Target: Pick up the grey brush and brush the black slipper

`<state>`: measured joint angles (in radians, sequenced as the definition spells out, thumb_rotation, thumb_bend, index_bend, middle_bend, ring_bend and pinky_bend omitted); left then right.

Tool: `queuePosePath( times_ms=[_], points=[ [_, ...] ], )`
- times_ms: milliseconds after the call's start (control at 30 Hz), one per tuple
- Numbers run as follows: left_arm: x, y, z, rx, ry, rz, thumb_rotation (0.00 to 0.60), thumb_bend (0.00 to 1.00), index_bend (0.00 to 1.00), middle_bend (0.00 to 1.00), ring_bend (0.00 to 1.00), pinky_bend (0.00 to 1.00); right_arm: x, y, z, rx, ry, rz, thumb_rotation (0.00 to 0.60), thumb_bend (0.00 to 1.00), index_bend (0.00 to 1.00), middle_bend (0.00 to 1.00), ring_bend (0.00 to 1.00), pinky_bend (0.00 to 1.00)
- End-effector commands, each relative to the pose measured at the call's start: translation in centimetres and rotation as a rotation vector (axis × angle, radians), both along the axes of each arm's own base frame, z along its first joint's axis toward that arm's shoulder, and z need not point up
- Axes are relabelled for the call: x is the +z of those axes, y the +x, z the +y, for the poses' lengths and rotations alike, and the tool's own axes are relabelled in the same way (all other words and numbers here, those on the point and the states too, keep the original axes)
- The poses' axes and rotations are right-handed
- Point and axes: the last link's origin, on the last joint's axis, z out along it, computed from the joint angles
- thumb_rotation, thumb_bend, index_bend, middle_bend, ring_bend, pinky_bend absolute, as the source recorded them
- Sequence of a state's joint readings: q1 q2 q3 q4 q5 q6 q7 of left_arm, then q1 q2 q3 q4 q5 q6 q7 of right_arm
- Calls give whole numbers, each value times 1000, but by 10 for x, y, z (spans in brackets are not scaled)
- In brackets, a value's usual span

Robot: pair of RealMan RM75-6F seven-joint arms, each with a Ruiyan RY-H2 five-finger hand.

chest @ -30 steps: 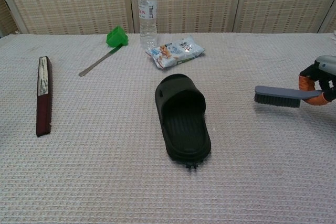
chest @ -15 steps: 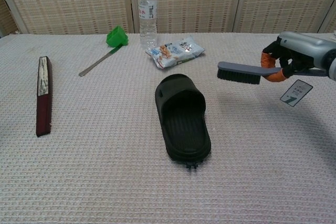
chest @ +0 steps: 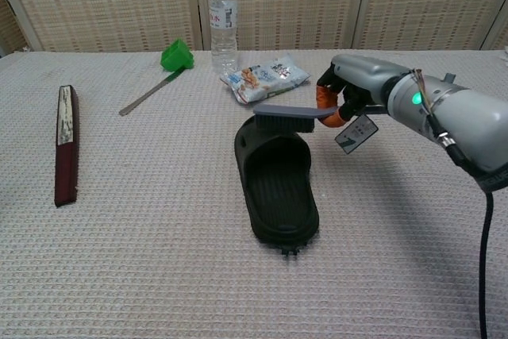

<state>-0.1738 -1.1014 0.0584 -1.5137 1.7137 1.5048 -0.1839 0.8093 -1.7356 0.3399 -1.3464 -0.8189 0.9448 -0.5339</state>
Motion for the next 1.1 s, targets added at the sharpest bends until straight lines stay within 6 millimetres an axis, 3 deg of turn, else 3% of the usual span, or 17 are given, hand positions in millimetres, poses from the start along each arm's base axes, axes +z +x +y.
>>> queuePosePath(
  times_ms=[33,333,633,767,1100],
  points=[
    [1,-1,-1,0,0,-2,600,1000,0,0,0,108,-7,5,0,2,-2,11,600,836,754,646,725,973],
    [1,-1,0,-3,-2,-1,600,1000,0,0,0,108,-11,10,-3,-3,-8,21,600,836,755,647,728,973],
    [-1,2,-3,-13,-1,7,600,1000,0,0,0,109,11,-29,15,-20,5,54,600,836,755,648,729,973],
    [-3,2,-3,-11,-6,11,600,1000,0,0,0,108,16,-37,16,-25,3,42,600,836,755,648,729,973],
    [-3,0,2,2,-6,13,600,1000,0,0,0,108,-2,4,-1,31,2,33,600,836,755,648,729,974]
  ],
)
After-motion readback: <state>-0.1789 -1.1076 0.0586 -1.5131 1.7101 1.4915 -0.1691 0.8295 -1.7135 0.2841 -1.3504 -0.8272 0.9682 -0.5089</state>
